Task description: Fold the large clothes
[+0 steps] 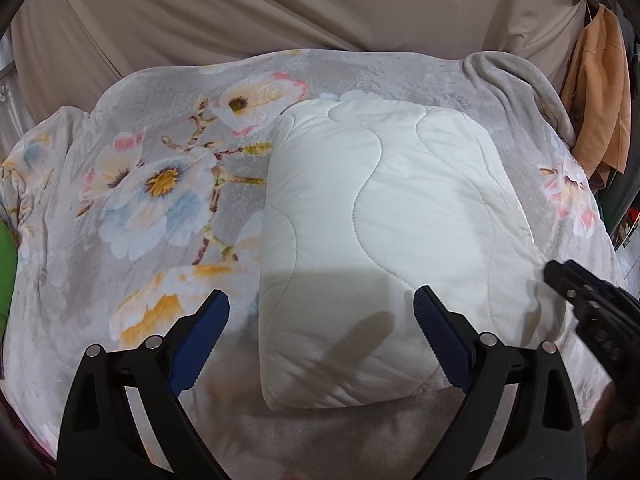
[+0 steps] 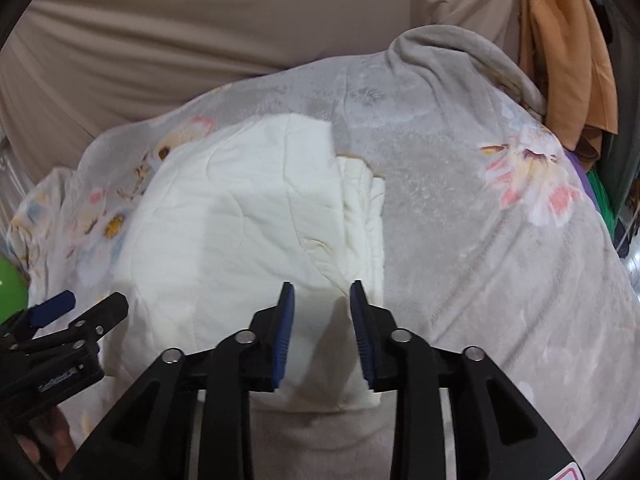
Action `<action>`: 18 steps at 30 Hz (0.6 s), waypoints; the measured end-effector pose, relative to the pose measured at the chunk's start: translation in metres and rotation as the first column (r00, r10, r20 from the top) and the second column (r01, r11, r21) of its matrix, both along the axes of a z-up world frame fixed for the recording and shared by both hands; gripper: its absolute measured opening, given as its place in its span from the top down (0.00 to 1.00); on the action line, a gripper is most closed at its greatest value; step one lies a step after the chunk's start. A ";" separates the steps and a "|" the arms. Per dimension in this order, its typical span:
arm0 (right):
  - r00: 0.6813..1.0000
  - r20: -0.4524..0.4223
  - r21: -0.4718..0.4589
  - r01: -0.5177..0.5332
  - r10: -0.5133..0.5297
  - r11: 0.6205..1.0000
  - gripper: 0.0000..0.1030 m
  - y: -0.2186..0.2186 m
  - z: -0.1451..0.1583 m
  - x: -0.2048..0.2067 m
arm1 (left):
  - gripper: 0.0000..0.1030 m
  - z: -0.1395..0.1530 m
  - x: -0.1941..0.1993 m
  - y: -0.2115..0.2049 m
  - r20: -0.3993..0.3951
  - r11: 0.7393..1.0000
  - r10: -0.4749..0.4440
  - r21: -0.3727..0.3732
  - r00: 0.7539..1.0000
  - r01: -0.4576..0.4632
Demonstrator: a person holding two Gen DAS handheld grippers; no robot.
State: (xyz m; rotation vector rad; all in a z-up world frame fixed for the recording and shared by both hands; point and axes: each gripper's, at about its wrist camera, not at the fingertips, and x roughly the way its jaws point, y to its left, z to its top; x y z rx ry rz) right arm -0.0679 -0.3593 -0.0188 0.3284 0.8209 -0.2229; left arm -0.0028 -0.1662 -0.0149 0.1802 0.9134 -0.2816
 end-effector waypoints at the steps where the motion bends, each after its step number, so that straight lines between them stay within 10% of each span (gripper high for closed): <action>1: 1.000 0.003 0.013 0.006 -0.006 1.000 0.65 -0.003 0.002 -0.005 | 0.12 0.002 0.000 0.002 0.001 1.000 0.001 -0.004 1.000 -0.001; 10: 0.999 -0.048 0.197 0.018 -0.009 0.980 0.50 -0.018 -0.025 0.001 | 0.11 0.000 0.004 0.009 -0.017 1.000 0.020 0.002 1.000 -0.020; 14: 1.000 -0.013 0.229 0.009 -0.006 0.973 0.88 -0.016 -0.023 0.000 | 0.11 0.003 0.004 0.008 -0.020 1.000 0.008 0.003 1.000 -0.008; 18: 1.000 0.023 0.207 -0.010 0.005 0.978 0.90 -0.016 -0.010 -0.013 | 0.11 0.003 0.004 0.010 -0.006 1.000 0.012 0.008 1.000 -0.012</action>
